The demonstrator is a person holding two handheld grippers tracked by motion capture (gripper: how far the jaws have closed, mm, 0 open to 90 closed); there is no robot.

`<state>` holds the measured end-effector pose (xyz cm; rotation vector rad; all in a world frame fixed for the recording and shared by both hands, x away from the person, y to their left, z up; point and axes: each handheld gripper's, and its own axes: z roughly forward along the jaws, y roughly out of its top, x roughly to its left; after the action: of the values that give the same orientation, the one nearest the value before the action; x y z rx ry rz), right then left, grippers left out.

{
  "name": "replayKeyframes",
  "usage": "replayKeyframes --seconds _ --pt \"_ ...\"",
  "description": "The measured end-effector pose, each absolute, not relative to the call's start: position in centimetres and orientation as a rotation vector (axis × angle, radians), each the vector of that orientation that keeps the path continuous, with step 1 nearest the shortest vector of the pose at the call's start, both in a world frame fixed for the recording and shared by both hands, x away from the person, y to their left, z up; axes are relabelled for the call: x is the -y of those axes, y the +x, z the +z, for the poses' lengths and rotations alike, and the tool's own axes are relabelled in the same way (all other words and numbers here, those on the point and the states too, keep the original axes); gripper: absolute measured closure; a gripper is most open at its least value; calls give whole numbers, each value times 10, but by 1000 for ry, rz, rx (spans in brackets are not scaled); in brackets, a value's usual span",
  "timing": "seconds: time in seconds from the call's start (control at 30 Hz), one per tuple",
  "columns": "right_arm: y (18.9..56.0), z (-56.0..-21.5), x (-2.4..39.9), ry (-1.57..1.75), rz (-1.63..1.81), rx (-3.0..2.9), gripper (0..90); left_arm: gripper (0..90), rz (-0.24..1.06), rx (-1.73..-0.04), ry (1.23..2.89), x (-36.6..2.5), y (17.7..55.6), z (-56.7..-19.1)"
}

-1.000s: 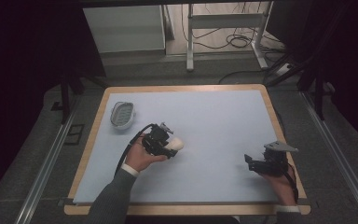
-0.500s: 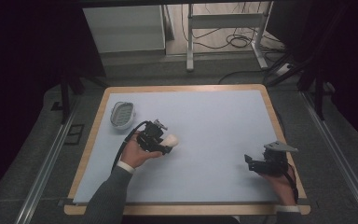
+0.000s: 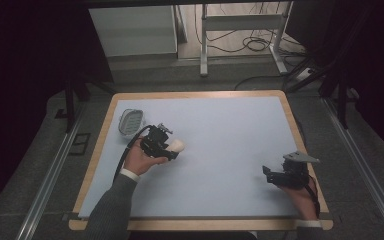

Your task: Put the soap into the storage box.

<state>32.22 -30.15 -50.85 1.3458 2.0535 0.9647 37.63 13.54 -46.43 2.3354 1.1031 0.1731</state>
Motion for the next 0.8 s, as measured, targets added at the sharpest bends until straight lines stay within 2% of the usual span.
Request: replayKeyframes --seconds 0.8 --pt "323 -511 302 1358 951 -2054 89 494 174 -1195 2284 -162 390 -465"
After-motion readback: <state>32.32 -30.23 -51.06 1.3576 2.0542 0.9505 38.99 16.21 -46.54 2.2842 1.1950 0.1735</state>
